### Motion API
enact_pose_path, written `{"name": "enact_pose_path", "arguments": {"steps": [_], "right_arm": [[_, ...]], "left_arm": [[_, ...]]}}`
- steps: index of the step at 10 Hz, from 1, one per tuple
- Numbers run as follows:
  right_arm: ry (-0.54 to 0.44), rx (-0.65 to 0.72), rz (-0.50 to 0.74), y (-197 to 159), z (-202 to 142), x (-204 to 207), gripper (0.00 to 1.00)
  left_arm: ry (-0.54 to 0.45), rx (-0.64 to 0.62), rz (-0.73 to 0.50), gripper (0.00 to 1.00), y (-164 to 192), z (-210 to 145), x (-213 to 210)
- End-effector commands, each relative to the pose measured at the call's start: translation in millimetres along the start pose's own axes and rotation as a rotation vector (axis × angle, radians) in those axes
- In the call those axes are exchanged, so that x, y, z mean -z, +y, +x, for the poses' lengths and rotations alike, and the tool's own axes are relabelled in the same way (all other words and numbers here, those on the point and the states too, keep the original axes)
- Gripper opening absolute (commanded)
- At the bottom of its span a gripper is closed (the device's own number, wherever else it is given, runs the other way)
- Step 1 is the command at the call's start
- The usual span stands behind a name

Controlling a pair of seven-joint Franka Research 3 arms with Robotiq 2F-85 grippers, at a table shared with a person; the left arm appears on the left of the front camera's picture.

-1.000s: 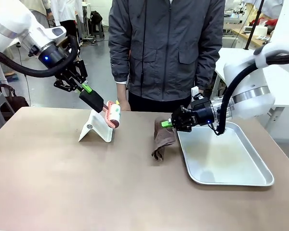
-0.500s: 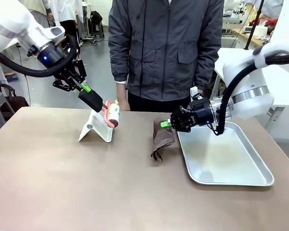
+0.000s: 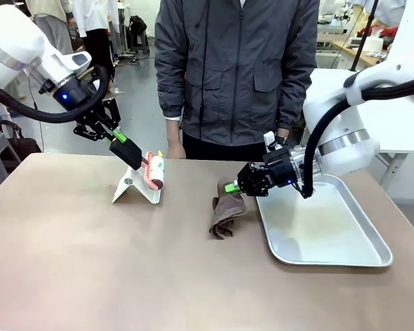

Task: Clean the surface of the table.
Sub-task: Return the Lint Roller and towel to their original positions.

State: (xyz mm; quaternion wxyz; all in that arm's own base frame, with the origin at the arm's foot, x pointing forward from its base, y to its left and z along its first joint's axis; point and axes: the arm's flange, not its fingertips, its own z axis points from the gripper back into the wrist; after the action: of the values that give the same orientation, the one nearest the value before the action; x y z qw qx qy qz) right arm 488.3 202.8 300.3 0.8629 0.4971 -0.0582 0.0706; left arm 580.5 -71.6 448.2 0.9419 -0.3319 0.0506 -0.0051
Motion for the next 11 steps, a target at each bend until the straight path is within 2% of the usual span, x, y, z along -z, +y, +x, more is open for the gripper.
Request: {"name": "enact_pose_path", "arguments": {"steps": [1,3,8,11], "right_arm": [[-0.001,0.033,-0.024,1.1,12.6,13.1,0.07],[0.018,0.04,-0.01,-1.3,16.6,12.8,0.07],[0.049,0.05,0.054,-12.2,15.3,9.4,0.07],[0.037,0.046,0.052,-15.8,12.7,7.0,0.07]], "left_arm": [[0.01,0.014,0.055,0.22,-4.2,7.6,6.4],[0.042,0.042,0.115,0.22,-6.2,15.6,12.2],[0.056,-0.001,0.163,0.22,-14.3,32.9,24.5],[0.065,-0.008,0.162,0.22,-13.2,34.9,26.8]]}}
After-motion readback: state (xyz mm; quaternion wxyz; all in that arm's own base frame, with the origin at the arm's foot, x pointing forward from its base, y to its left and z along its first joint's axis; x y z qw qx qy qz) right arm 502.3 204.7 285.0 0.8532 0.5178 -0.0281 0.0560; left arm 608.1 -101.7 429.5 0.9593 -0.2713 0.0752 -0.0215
